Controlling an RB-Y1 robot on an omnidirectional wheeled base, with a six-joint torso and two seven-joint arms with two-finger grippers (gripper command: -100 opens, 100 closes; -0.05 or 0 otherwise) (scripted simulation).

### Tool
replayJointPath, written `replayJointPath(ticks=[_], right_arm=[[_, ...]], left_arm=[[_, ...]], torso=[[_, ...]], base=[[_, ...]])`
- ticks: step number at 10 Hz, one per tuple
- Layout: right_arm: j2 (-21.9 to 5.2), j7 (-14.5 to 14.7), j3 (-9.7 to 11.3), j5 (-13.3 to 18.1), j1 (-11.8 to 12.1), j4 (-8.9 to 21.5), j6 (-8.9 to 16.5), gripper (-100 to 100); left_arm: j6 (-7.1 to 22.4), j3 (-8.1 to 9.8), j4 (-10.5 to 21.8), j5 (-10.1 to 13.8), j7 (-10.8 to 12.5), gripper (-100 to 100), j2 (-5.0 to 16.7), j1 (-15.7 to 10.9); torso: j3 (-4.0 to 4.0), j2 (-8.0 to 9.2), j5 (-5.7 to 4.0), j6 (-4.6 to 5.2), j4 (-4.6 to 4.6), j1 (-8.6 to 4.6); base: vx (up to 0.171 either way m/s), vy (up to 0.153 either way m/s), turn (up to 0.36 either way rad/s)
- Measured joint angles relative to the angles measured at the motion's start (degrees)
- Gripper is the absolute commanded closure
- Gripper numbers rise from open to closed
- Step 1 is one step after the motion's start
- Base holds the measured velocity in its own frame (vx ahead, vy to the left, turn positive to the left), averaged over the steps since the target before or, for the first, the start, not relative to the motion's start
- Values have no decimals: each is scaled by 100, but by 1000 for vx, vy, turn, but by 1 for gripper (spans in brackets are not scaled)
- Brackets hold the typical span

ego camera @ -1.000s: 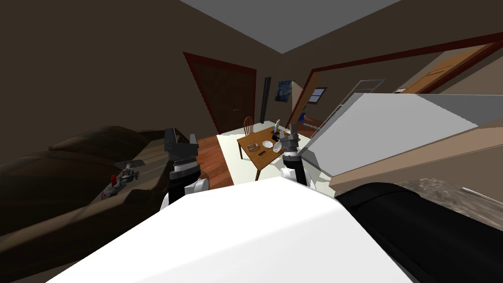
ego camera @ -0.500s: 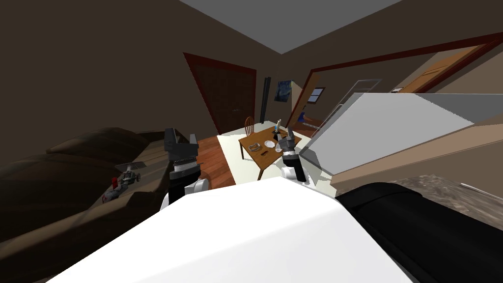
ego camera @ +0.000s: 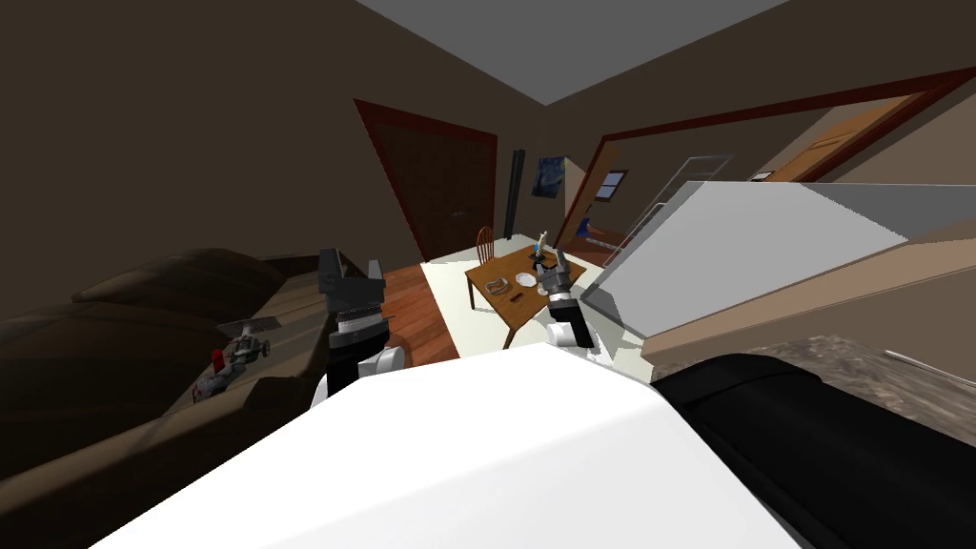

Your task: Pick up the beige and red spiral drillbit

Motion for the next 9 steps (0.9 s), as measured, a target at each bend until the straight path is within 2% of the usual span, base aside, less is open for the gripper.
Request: replayJointPath(ticks=[8,9], right_arm=[[-275,-1189,-188,-507,-219,642,663,-100],[-322,-1345,-227,-589,-318,835,754,-100]], left_arm=[[0,0,0,0,0,0,0,0],[0,0,0,0,0,0,0,0]], torso=[[-4,-7,2,1,-2,6],[-7,-13,1,0,-3,5]], base=[[40,89,-19],[49,72,-9]])
